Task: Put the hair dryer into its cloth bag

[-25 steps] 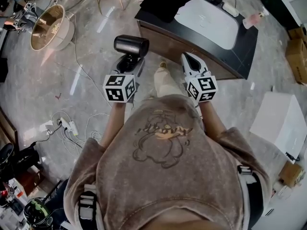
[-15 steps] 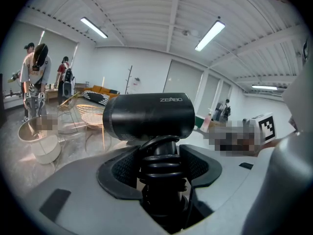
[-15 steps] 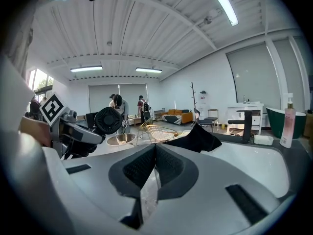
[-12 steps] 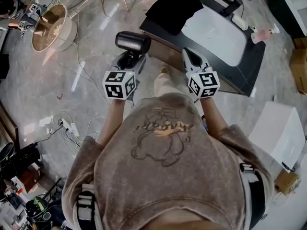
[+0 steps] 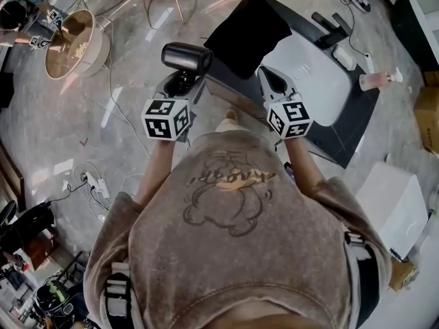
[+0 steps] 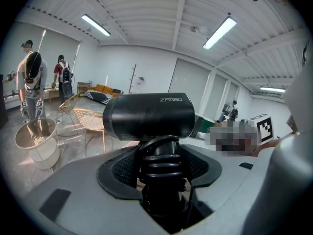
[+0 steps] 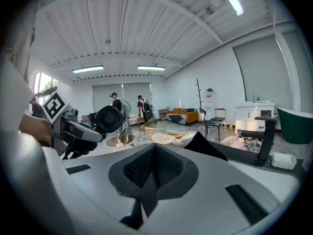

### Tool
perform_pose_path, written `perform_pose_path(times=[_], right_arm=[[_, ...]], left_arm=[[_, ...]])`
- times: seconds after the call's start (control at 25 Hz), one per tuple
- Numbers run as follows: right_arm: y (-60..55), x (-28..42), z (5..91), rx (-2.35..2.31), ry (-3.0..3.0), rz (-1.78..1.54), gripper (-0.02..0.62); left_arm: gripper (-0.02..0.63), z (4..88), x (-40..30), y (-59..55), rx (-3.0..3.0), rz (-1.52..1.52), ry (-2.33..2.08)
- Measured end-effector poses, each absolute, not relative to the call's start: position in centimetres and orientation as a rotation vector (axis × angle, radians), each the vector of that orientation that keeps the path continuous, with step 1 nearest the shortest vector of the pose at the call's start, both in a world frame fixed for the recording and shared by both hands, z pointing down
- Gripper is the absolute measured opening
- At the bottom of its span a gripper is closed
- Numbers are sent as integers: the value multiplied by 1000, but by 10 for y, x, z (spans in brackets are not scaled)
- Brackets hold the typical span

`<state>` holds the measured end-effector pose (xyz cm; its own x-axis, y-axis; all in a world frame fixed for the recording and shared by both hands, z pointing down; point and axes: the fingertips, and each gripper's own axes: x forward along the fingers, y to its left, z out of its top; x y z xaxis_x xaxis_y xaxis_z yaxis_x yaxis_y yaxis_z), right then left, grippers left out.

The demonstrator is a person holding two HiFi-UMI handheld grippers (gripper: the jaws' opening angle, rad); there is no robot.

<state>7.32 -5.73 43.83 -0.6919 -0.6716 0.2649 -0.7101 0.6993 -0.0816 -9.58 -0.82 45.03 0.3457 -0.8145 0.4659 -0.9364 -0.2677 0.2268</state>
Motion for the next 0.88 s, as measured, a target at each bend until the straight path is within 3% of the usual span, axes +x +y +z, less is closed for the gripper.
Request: perform_pose_path(times=[0.88], right_arm=[[-137,62,435,1216,-2656,295,0]], left_arm=[[258,451,-118,-104,2189,390,-1467]])
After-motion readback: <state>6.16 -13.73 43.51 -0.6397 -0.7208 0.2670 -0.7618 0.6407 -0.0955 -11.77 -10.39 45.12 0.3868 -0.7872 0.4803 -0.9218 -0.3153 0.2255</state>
